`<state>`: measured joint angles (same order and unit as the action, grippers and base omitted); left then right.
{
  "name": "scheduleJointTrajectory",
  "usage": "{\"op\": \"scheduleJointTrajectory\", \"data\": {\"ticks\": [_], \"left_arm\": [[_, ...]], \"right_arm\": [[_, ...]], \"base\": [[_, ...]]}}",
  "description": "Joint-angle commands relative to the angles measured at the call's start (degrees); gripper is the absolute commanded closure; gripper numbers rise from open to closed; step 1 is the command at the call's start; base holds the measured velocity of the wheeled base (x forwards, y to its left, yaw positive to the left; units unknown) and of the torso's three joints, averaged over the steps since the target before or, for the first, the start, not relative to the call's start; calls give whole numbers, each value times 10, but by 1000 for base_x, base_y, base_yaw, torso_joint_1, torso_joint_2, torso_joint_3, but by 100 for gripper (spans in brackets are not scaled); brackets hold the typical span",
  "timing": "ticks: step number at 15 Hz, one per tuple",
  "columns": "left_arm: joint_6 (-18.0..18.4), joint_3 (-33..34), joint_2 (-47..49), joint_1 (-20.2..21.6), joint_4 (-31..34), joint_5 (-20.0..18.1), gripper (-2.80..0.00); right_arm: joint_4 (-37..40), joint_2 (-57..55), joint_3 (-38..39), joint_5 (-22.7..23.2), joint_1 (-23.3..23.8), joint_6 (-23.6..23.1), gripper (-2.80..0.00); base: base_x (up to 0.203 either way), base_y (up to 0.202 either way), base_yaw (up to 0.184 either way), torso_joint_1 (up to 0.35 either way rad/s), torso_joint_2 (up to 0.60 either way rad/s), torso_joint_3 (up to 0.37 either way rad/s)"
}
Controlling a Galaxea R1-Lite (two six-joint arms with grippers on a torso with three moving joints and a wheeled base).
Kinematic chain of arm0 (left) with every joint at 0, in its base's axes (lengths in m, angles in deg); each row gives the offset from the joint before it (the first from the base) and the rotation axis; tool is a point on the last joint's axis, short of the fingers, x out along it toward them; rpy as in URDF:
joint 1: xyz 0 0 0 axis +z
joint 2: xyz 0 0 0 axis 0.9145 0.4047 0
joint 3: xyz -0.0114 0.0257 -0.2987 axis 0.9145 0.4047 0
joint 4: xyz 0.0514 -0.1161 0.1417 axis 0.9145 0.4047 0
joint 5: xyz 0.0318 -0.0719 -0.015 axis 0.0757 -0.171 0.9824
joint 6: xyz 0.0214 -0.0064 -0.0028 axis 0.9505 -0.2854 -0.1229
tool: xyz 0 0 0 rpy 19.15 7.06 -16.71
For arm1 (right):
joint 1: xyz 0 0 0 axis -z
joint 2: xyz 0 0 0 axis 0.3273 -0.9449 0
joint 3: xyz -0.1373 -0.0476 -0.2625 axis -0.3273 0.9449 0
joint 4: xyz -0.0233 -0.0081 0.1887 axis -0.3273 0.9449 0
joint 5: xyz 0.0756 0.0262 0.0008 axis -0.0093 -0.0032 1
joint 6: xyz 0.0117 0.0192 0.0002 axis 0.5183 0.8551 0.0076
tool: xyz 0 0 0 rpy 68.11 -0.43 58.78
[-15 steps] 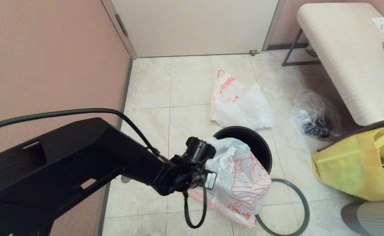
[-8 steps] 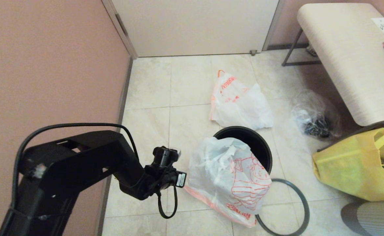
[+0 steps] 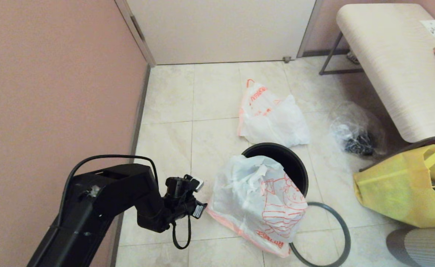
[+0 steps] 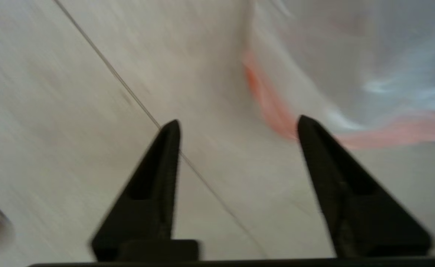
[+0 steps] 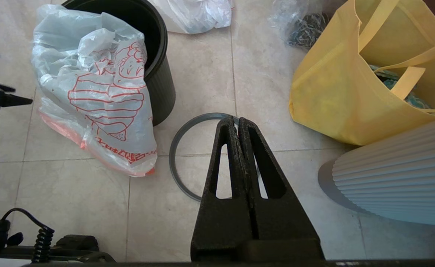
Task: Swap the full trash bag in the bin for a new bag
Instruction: Put the new garbage bag on the trash can
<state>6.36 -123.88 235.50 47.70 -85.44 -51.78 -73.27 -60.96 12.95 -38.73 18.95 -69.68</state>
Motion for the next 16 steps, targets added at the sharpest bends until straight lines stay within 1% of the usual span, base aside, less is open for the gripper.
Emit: {"op": "scheduleJointTrajectory", "data": {"ticks": [1,2,4,5,7,9,11,14,16], "left_arm": [[32,4,32,7,-44,-16,-280],[36,10,37,5,-62,-25,-280],[42,9,36,-6,-63,-58,-280],[47,7,33,-13,-61,-65,-280],[50,-11,30,-26,-37,-68,-280],[51,-31,31,-30,-10,-69,-280],[51,-24,21,-30,-6,-79,-280],[53,-40,31,-39,13,-85,-280],[66,-66,40,-40,41,-85,-280]], "right_arm": [[0,0,0,0,0,0,0],[0,0,0,0,0,0,0],[0,0,0,0,0,0,0],[0,0,0,0,0,0,0],[0,0,0,0,0,0,0],[0,0,0,0,0,0,0],[0,0,0,0,0,0,0],[0,0,0,0,0,0,0],[0,0,0,0,0,0,0]], "base": [[0,0,0,0,0,0],[0,0,0,0,0,0],[0,0,0,0,0,0],[0,0,0,0,0,0],[0,0,0,0,0,0],[0,0,0,0,0,0],[0,0,0,0,0,0],[0,0,0,0,0,0],[0,0,0,0,0,0]]}}
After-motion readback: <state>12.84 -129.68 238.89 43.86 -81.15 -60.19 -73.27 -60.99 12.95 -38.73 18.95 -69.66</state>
